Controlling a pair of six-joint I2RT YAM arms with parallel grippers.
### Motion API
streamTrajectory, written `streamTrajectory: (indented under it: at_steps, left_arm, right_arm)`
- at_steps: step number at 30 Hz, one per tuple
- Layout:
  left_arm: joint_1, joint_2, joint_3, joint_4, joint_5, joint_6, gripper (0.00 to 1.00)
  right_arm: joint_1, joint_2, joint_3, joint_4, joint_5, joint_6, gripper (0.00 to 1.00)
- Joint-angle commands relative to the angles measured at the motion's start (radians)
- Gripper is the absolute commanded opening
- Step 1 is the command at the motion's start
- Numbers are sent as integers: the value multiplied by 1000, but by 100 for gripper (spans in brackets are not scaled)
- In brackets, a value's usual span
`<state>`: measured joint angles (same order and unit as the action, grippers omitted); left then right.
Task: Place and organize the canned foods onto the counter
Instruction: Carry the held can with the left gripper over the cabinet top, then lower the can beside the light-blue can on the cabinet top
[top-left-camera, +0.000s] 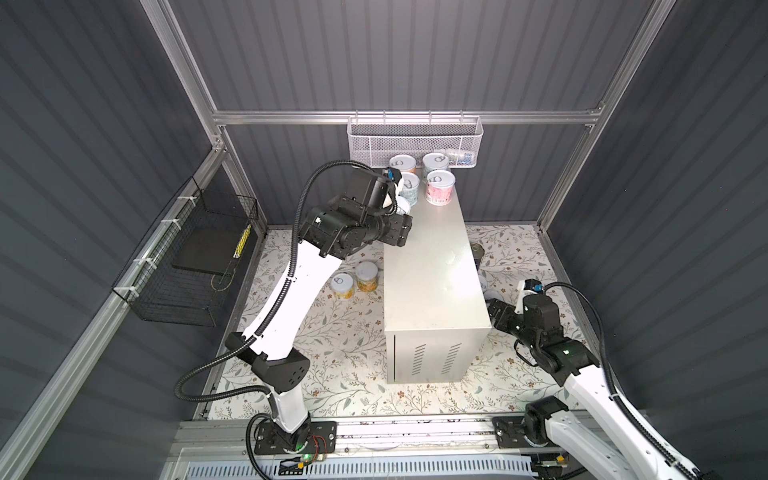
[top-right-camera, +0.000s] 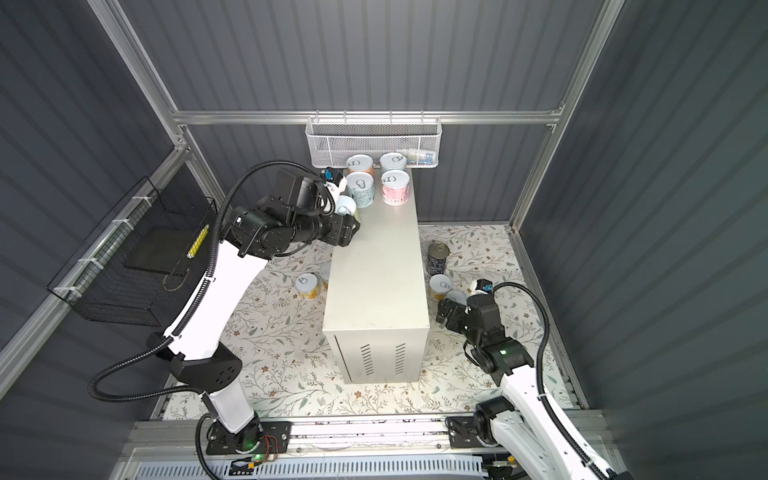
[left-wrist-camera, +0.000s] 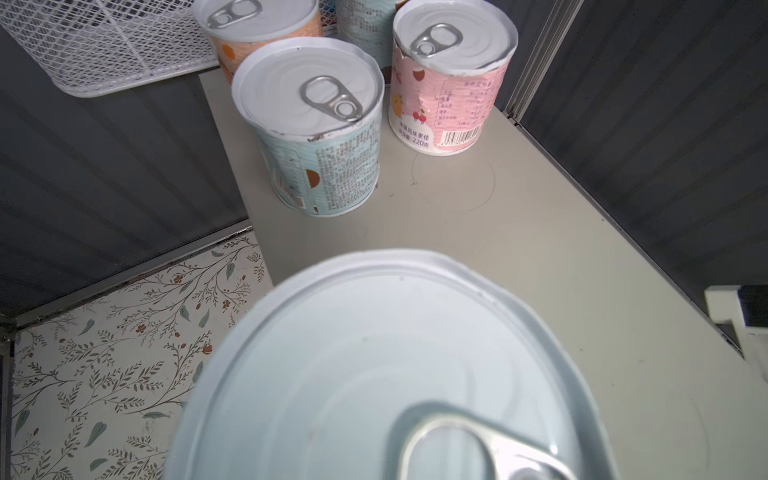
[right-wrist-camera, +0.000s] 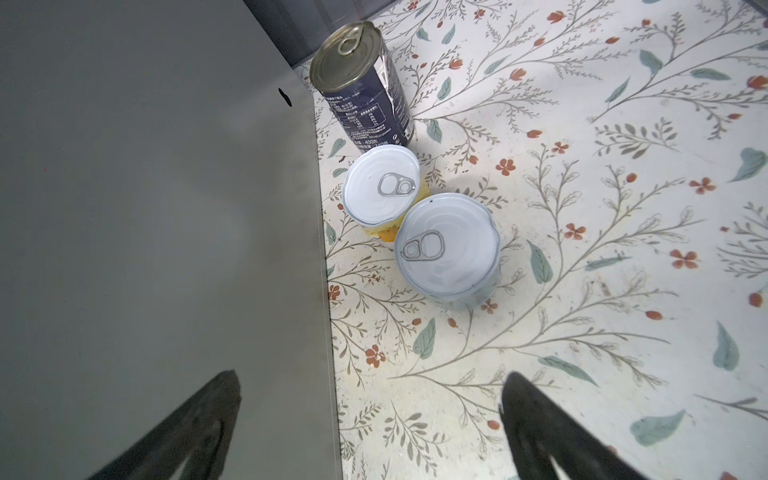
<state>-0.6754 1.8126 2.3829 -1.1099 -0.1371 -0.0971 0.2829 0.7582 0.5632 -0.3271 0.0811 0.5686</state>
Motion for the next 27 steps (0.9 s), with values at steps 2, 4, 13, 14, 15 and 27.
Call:
streamTrajectory:
  at_steps: [2, 4, 13, 14, 15, 27]
  left_arm:
    - [-3, 32, 67, 21, 8, 26, 0]
    - [-3, 37, 69, 28, 14, 28, 0]
    - [-3, 69, 68, 40, 32, 22, 11]
    - [-3, 70, 62, 47, 31, 23, 13]
    - [-3, 71, 57, 54, 33, 21, 14]
    - [-3, 133, 91, 87, 33, 22, 15]
  right_arm:
    - [-3, -27, 5, -33, 28, -20, 99]
    - [-2, -35, 0, -32, 32, -22, 99]
    - [-2, -26, -11, -18, 24, -24, 99]
    - [-2, -25, -14, -17, 22, -24, 99]
    - [-2, -24, -13, -18, 24, -26, 99]
    - [-2, -33, -12, -23, 39, -35, 99]
